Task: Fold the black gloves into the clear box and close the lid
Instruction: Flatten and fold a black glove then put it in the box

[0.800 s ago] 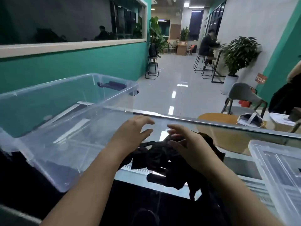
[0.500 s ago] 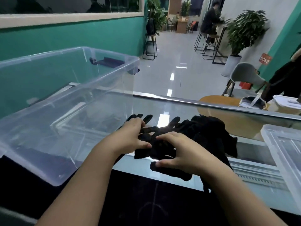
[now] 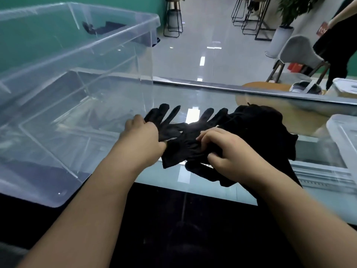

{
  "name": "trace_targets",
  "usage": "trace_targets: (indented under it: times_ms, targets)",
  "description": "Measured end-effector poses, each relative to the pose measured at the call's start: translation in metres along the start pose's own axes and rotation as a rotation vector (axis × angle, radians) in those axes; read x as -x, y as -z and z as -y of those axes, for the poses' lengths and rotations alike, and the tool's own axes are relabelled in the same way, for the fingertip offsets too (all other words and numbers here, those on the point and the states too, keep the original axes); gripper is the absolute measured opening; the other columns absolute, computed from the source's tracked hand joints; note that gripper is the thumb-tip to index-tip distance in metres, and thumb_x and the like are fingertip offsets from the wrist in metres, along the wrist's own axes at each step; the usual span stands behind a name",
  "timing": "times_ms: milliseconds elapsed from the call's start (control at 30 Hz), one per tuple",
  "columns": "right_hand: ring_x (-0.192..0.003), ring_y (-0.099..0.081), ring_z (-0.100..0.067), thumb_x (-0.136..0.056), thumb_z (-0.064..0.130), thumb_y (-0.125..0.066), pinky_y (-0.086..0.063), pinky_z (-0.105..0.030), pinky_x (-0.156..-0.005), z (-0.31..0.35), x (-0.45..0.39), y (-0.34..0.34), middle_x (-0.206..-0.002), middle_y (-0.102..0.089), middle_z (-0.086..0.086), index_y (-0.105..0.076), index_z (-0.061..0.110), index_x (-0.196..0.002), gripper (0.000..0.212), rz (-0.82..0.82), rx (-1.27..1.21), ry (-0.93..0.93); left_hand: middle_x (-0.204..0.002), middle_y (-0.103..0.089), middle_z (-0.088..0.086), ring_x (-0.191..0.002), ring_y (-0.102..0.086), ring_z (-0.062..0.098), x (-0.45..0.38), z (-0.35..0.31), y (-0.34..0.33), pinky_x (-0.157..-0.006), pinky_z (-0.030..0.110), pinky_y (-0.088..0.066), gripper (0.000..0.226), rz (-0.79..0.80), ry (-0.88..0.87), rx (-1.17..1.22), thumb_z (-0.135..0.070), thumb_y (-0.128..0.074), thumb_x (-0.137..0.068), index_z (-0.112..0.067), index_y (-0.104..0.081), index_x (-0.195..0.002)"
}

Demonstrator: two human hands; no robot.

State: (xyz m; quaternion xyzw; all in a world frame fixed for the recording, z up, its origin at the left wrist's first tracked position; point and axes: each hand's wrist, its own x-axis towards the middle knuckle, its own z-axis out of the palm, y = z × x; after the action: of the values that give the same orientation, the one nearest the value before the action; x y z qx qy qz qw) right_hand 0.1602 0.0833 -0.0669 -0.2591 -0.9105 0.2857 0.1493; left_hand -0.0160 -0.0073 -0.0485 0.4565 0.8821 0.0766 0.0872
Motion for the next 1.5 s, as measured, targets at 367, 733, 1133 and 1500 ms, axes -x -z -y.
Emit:
trace_targets:
  times_ms: [367,733,1133,1500]
  targets:
    - [-0.080,-0.050,-0.024,-0.069,-0.006,-0.065,-0.049,-0.037,-0.066,-0.002,-0.001,-0.003,-0.091,-0.044,-0.003,-0.067,0.011,-0.080,0.020,-0.283,0.196,0.033,-0.115,-0.060,0.010,-0.107,-0.053,0.030,0.003,-0.017,0.000,-0.091,0.042,-0.044,0.047,-0.474,-0.325,0.409,-0.011,-0.046,-0.083,-0.016,-0.052,-0.129]
    - [-0.099,-0.054,-0.023,-0.076,0.003,-0.062,-0.045,-0.028,-0.086,-0.006,0.000,0.000,-0.103,-0.058,-0.004,-0.067,0.012,-0.097,0.023,-0.237,0.187,-0.059,-0.137,-0.047,-0.005,-0.131,-0.038,0.015,-0.004,0.000,-0.014,-0.110,0.038,-0.032,0.061,-0.009,-0.375,0.253,-0.040,-0.047,-0.068,-0.025,-0.053,-0.126]
    - [-0.113,-0.049,-0.009,-0.078,0.024,-0.068,-0.039,-0.018,-0.096,-0.007,0.003,0.003,-0.117,-0.059,0.006,-0.057,0.020,-0.117,0.040,-0.079,0.115,0.003,-0.135,-0.046,-0.013,-0.130,-0.031,0.012,0.001,-0.022,-0.025,-0.109,0.047,-0.007,0.040,-0.120,-0.347,0.092,-0.057,-0.040,-0.087,-0.046,-0.051,-0.124]
    - [-0.127,-0.019,0.012,-0.077,0.033,-0.071,-0.016,-0.010,-0.105,-0.026,0.023,0.044,-0.151,-0.024,0.019,-0.040,0.032,-0.134,0.065,0.163,0.044,-0.205,-0.135,-0.031,-0.002,-0.128,-0.028,0.021,0.014,-0.026,-0.019,-0.108,0.046,-0.015,0.056,-0.027,-0.251,-0.097,-0.058,-0.035,-0.088,-0.044,-0.025,-0.141]
